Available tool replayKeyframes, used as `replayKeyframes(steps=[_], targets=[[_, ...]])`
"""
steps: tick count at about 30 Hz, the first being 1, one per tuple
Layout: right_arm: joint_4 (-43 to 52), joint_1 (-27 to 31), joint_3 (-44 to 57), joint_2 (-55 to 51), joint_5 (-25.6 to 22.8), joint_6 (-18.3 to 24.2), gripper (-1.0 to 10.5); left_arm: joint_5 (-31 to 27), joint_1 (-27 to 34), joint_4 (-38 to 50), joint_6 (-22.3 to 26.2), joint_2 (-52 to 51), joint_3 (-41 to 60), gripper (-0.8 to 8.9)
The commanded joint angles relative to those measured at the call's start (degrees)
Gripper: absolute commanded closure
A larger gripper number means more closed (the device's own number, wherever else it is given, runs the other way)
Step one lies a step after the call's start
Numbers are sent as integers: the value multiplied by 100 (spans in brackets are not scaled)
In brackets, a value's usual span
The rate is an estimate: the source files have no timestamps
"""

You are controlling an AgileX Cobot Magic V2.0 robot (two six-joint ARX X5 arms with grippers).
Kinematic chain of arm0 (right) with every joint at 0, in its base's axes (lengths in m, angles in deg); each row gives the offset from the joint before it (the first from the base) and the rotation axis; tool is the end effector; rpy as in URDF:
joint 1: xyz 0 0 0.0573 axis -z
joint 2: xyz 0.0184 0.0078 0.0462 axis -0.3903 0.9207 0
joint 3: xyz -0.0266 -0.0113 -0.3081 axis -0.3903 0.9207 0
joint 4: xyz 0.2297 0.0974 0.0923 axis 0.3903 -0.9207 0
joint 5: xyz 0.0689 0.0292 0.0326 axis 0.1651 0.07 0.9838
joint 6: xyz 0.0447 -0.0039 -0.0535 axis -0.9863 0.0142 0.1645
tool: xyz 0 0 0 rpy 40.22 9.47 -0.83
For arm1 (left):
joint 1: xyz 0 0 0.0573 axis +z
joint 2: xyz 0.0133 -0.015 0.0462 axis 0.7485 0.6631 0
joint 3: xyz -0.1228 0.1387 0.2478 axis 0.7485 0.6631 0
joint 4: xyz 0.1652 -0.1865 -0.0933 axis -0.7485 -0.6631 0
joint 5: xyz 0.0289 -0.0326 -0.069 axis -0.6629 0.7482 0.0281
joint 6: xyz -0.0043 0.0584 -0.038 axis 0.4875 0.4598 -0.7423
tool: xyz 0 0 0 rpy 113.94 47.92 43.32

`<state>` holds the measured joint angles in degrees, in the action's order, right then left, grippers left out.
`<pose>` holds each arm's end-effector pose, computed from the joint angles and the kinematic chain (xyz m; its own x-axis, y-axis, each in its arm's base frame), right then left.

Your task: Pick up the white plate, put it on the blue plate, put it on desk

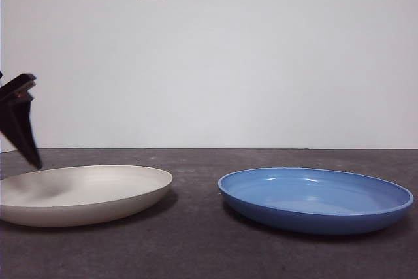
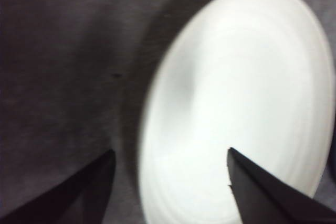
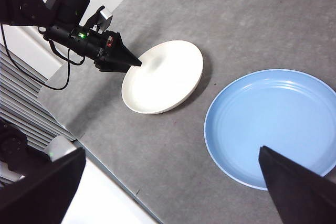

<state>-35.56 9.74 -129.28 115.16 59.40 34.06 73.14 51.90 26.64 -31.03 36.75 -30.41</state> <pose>0.0580 0.0456 0.3528 0.5357 0.7289 -0.4263 -0.5685 0.6846 0.4562 0.2946 -0.0096 0.1855 0.3049 -0.4989 -0.8112 -0.0437 0.8436 -0.5352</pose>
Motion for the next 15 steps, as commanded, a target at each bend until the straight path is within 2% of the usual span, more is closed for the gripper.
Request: replayKeyframes(steps=[1,7,10,14,15], targets=[[35,-31,-63,33,9,7,387,-85,-15,7,114,81,-96,506],[37,-31,-63,33,9,7,387,-85,-44,7,111,83,-96,510],[37,-31,-63,33,9,9,387,-85,-59,-11,114,96,-96,568],[37,-31,-63,33,9,7,387,-109,-57,-7,111,125,-96,588],[37,-31,-63,33,9,7,387,-164,-57,-13,111,125,-96,621]])
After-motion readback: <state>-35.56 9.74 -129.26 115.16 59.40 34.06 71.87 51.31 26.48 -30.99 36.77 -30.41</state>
